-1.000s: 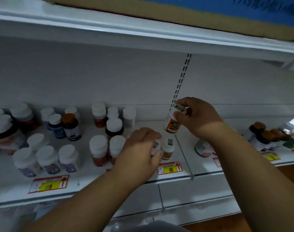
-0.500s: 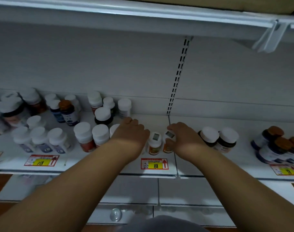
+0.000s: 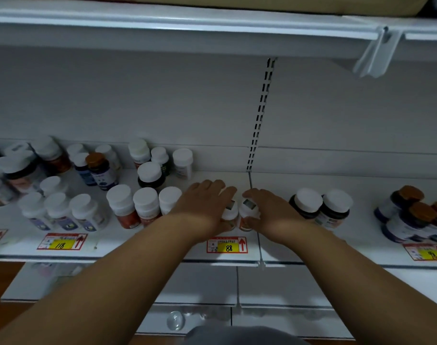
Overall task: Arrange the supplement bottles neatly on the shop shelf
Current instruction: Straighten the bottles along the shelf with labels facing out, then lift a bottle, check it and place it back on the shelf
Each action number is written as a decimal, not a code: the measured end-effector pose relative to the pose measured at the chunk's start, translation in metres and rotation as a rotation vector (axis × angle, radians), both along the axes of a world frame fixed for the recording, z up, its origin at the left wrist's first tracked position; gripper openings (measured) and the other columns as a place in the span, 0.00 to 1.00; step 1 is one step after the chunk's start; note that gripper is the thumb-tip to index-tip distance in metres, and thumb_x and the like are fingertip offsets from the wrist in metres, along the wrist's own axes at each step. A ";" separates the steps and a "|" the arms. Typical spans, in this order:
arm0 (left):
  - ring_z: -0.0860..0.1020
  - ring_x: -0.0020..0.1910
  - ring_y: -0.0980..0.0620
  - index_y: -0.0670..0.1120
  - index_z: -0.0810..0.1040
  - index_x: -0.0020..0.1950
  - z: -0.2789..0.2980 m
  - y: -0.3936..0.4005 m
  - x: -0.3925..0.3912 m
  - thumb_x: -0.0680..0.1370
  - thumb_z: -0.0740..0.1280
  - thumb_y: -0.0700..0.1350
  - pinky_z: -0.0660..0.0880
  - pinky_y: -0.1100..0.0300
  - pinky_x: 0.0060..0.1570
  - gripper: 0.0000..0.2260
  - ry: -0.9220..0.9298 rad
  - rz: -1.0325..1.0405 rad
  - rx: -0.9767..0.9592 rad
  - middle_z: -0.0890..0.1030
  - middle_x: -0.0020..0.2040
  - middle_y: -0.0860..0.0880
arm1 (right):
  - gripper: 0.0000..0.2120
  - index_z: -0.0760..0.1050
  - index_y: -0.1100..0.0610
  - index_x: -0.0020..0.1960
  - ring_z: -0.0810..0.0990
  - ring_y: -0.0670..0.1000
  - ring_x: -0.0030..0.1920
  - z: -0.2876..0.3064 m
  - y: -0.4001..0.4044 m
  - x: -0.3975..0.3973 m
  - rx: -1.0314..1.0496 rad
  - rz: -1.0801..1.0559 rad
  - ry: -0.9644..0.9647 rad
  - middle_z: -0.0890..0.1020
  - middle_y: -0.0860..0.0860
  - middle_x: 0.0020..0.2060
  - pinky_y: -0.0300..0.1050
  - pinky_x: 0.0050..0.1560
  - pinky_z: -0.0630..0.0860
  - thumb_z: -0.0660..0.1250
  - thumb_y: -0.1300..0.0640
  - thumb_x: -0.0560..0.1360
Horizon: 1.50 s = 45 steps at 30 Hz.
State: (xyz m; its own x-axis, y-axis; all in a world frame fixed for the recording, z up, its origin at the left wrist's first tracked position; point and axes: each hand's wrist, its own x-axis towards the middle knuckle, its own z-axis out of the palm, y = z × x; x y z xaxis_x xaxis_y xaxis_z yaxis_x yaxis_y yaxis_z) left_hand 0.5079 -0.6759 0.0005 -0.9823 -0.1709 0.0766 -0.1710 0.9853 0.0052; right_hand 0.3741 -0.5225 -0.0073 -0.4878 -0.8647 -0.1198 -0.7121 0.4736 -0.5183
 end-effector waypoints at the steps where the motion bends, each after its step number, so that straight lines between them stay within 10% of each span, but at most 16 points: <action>1: 0.66 0.66 0.45 0.52 0.57 0.75 -0.005 0.001 -0.003 0.76 0.61 0.65 0.62 0.52 0.62 0.33 -0.020 0.007 0.007 0.67 0.70 0.47 | 0.30 0.63 0.48 0.72 0.73 0.50 0.59 0.000 0.000 -0.001 0.001 0.000 -0.003 0.72 0.50 0.61 0.42 0.56 0.70 0.71 0.50 0.74; 6: 0.71 0.54 0.47 0.52 0.61 0.69 -0.017 0.002 -0.006 0.77 0.63 0.60 0.60 0.56 0.45 0.25 -0.046 0.022 0.085 0.75 0.58 0.48 | 0.29 0.64 0.47 0.71 0.73 0.49 0.60 -0.004 0.004 -0.003 0.023 0.022 0.008 0.72 0.49 0.63 0.41 0.57 0.70 0.70 0.50 0.73; 16: 0.70 0.57 0.48 0.51 0.62 0.69 -0.009 0.004 -0.005 0.74 0.62 0.66 0.65 0.54 0.54 0.30 -0.011 0.008 0.094 0.73 0.61 0.49 | 0.30 0.58 0.45 0.75 0.70 0.48 0.65 -0.002 0.003 0.000 -0.039 0.008 0.009 0.68 0.47 0.67 0.41 0.60 0.67 0.65 0.46 0.76; 24: 0.74 0.52 0.44 0.46 0.74 0.62 0.045 -0.028 0.052 0.74 0.62 0.58 0.69 0.53 0.50 0.23 0.284 0.115 0.092 0.78 0.53 0.46 | 0.13 0.74 0.53 0.63 0.75 0.46 0.54 0.051 -0.080 0.025 -0.453 0.086 0.111 0.76 0.51 0.57 0.37 0.52 0.68 0.61 0.54 0.80; 38: 0.72 0.52 0.45 0.47 0.75 0.57 0.054 -0.161 0.137 0.73 0.62 0.50 0.67 0.55 0.46 0.14 0.307 0.263 0.228 0.76 0.51 0.47 | 0.21 0.71 0.53 0.66 0.74 0.54 0.59 0.070 -0.227 0.080 0.184 0.290 0.138 0.74 0.54 0.65 0.47 0.56 0.71 0.66 0.46 0.76; 45: 0.71 0.60 0.47 0.47 0.71 0.68 0.044 -0.188 0.136 0.76 0.67 0.51 0.64 0.59 0.55 0.21 0.333 0.153 0.380 0.75 0.62 0.48 | 0.20 0.70 0.56 0.67 0.75 0.56 0.58 0.078 -0.228 0.081 -0.112 0.004 0.232 0.77 0.56 0.60 0.44 0.53 0.71 0.65 0.50 0.77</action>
